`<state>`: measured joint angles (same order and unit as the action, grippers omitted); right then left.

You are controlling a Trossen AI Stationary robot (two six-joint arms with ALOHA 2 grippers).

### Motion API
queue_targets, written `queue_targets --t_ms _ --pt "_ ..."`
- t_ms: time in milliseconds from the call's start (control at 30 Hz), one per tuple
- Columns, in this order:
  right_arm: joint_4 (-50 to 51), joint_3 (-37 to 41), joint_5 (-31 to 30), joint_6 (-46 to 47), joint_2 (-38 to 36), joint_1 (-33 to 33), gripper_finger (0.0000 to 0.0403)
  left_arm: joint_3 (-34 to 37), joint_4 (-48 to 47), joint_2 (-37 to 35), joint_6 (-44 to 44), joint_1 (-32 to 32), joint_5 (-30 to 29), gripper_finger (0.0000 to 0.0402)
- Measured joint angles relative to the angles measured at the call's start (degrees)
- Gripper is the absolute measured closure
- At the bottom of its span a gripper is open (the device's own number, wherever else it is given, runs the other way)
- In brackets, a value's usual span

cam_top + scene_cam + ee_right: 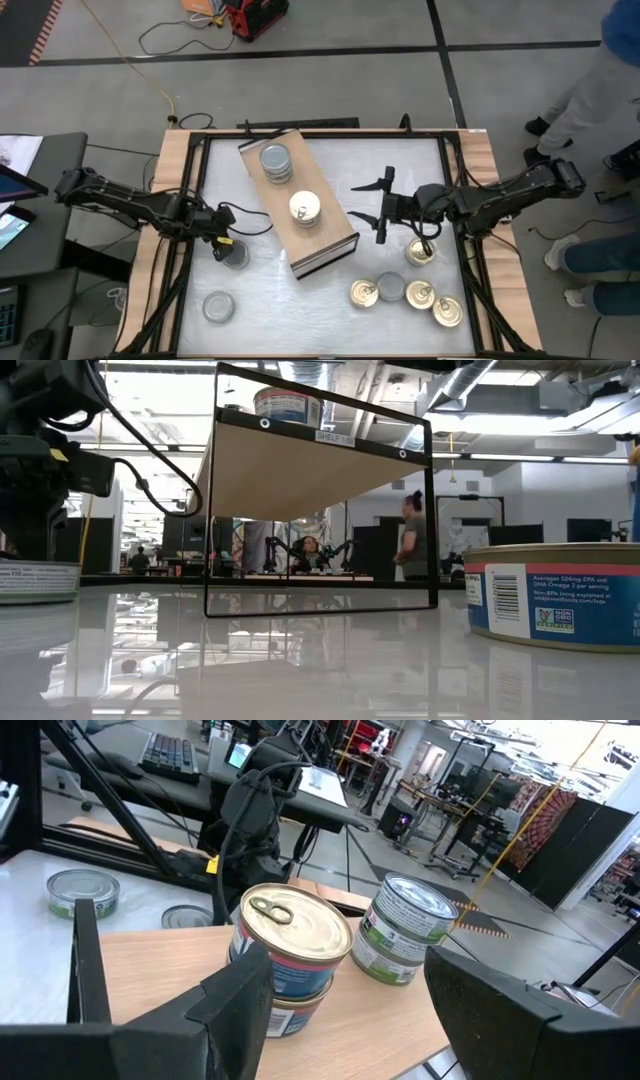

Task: Stack canned seafood by type on shelf
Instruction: Stack the green tuna can on top of the other green tuna can on the shelf

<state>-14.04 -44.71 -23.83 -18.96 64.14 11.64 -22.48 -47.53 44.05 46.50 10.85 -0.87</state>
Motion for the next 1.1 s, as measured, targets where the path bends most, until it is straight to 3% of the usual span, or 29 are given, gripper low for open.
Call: queue_targets --t_ms 233,633,933,1100 --pt "-0.24 0.0 1.85 0.5 0.0 -0.04 0.0112 0.04 -5.28 0.0 1.41 0.0 -0.62 0.0402" --pt "-0.34 0.0 2.01 0.65 0.02 0.37 0.0112 0.13 -5.28 0.0 -1.69 -0.97 0.78 0.0401" --pt "-1.25 0.0 3.08 0.65 0.02 0.35 0.0112 -1.0 -8.87 0.19 2.99 -1.49 -7.83 0.0401" --pt "-1.27 0.0 3.12 0.92 0.02 0.38 0.0112 -1.63 -9.23 0.13 3.29 -1.49 -8.36 0.0401"
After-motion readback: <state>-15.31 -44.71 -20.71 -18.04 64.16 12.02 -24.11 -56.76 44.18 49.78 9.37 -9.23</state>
